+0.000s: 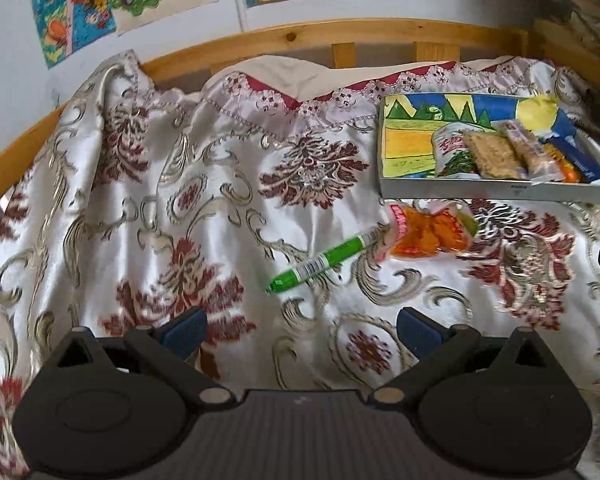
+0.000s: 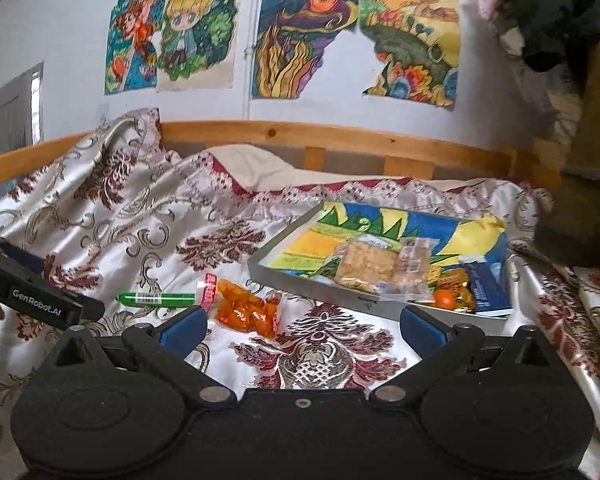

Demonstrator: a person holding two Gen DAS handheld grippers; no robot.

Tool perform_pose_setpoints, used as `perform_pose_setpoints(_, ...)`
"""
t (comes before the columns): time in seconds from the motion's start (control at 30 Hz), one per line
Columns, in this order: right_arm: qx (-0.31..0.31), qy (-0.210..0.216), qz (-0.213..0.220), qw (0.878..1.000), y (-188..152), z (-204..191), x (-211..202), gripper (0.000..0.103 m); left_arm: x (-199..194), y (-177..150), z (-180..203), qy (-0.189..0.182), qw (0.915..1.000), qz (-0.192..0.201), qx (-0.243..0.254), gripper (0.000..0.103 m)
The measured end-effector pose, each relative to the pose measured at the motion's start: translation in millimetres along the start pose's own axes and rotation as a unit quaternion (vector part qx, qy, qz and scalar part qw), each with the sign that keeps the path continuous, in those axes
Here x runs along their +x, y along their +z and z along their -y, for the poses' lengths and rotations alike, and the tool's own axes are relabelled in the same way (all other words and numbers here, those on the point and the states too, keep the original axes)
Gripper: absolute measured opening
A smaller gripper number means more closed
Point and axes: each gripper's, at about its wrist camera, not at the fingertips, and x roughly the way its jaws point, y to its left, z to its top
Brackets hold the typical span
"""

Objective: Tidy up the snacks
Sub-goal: 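Move the left tool to the green stick packet while the right tool approaches the orange snack bag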

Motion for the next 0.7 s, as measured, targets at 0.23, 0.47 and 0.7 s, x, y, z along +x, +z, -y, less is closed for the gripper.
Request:
perform_pose_setpoints(0.23, -0.025, 0.016, -0.013, 0.999, -5, -5, 43, 0.102, 36, 1, 3, 0.031, 0.994, 0.055, 0.089, 0.103)
perform_pose_setpoints(0.47, -0.067, 0.036, -0.029, 0.997, -11, -14, 97, 0.102, 85, 8, 10, -0.009, 0.9833, 0.051, 0.174, 0.103)
perform_pose_setpoints(0.7, -0.069, 0.043, -0.056, 0.995, -18, -13, 151, 0.102, 111, 4, -5, -0.021, 0.9832, 0.04, 0.177, 0.102)
